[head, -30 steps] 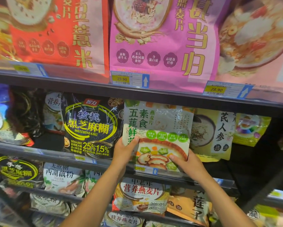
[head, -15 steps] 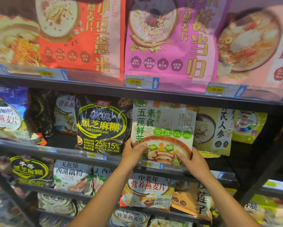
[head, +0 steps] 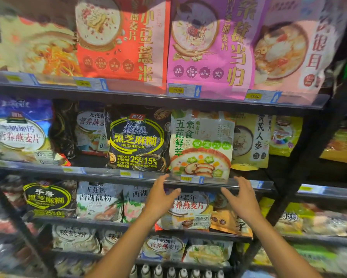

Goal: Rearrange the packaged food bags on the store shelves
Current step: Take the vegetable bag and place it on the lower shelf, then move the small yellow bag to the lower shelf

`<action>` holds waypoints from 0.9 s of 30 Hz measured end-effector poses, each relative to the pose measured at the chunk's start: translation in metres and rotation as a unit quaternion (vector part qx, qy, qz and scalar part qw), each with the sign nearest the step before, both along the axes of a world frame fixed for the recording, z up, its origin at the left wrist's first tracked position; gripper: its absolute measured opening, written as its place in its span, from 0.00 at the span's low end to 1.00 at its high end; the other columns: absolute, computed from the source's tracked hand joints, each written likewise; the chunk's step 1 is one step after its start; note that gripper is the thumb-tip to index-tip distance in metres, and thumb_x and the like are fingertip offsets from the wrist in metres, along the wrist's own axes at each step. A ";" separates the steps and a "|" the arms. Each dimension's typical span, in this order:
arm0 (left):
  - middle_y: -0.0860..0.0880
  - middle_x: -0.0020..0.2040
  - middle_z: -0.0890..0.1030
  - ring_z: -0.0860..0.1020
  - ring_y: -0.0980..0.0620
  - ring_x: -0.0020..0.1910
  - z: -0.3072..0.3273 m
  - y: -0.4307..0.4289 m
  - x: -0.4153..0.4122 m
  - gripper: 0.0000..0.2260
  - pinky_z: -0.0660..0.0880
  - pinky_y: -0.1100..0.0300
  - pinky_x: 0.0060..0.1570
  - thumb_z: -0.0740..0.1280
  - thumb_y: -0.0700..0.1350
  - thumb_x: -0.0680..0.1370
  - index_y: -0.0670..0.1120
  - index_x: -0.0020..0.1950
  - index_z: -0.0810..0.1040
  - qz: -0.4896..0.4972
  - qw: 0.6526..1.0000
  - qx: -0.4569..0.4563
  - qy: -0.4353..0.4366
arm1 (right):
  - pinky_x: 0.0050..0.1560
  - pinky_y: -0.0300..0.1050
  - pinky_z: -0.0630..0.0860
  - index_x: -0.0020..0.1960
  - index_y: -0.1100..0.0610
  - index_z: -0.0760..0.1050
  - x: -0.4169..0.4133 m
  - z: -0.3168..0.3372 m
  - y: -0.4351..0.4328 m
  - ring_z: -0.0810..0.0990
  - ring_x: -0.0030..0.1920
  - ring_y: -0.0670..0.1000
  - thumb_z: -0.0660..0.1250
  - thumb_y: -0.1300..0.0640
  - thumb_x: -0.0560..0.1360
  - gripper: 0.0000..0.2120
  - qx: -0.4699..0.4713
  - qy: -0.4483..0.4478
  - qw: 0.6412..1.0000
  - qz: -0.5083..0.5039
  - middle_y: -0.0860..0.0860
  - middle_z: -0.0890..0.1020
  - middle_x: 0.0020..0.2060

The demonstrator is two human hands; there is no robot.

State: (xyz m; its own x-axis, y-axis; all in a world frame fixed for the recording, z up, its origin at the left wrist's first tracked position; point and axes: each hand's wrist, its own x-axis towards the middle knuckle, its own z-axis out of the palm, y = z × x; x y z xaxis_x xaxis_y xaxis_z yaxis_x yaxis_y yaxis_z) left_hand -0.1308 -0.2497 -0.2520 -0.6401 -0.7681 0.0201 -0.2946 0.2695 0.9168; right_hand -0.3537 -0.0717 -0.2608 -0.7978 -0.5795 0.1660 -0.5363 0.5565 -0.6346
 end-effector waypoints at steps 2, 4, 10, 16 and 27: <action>0.50 0.82 0.62 0.63 0.47 0.80 -0.009 0.008 0.019 0.32 0.65 0.50 0.75 0.71 0.54 0.81 0.52 0.81 0.62 -0.016 0.999 -0.021 -0.022 | 0.76 0.56 0.65 0.78 0.55 0.65 0.019 -0.005 0.012 0.62 0.78 0.56 0.69 0.42 0.78 0.33 0.010 -0.002 1.000 0.000 0.54 0.66 0.77; 0.50 0.84 0.59 0.60 0.48 0.82 -0.019 0.016 0.035 0.33 0.62 0.47 0.79 0.70 0.56 0.80 0.53 0.82 0.62 -0.024 0.998 -0.038 -0.043 | 0.77 0.56 0.64 0.78 0.55 0.65 0.038 -0.014 0.024 0.61 0.79 0.56 0.69 0.41 0.78 0.34 0.021 -0.005 1.000 0.001 0.54 0.65 0.78; 0.51 0.86 0.51 0.48 0.49 0.85 -0.037 0.050 0.065 0.33 0.54 0.47 0.82 0.66 0.59 0.82 0.54 0.83 0.57 -0.056 0.984 -0.134 -0.107 | 0.78 0.54 0.60 0.80 0.54 0.63 0.079 -0.031 0.071 0.56 0.81 0.54 0.67 0.39 0.79 0.35 0.060 0.005 0.998 -0.003 0.53 0.61 0.81; 0.52 0.86 0.45 0.43 0.47 0.85 -0.049 0.082 0.055 0.34 0.50 0.45 0.82 0.62 0.62 0.83 0.55 0.84 0.53 -0.083 0.943 -0.278 -0.165 | 0.76 0.54 0.64 0.79 0.51 0.64 0.090 -0.031 0.122 0.59 0.80 0.54 0.67 0.38 0.79 0.34 0.075 0.043 0.995 -0.040 0.51 0.62 0.80; 0.54 0.86 0.43 0.42 0.49 0.85 -0.041 0.193 -0.061 0.37 0.51 0.46 0.82 0.63 0.62 0.82 0.57 0.85 0.46 -0.209 0.909 -0.340 -0.125 | 0.72 0.60 0.72 0.76 0.49 0.68 0.038 -0.020 0.271 0.65 0.77 0.55 0.72 0.41 0.75 0.33 0.090 0.189 0.972 -0.105 0.50 0.67 0.76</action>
State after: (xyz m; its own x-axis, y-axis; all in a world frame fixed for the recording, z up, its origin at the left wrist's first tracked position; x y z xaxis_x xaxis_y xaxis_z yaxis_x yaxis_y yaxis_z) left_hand -0.1918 -0.0566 -0.2933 -0.9225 -0.3221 0.2126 -0.2129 0.8841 0.4160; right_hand -0.3153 0.1994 -0.2810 -0.8034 -0.4574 0.3812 -0.5748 0.7628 -0.2963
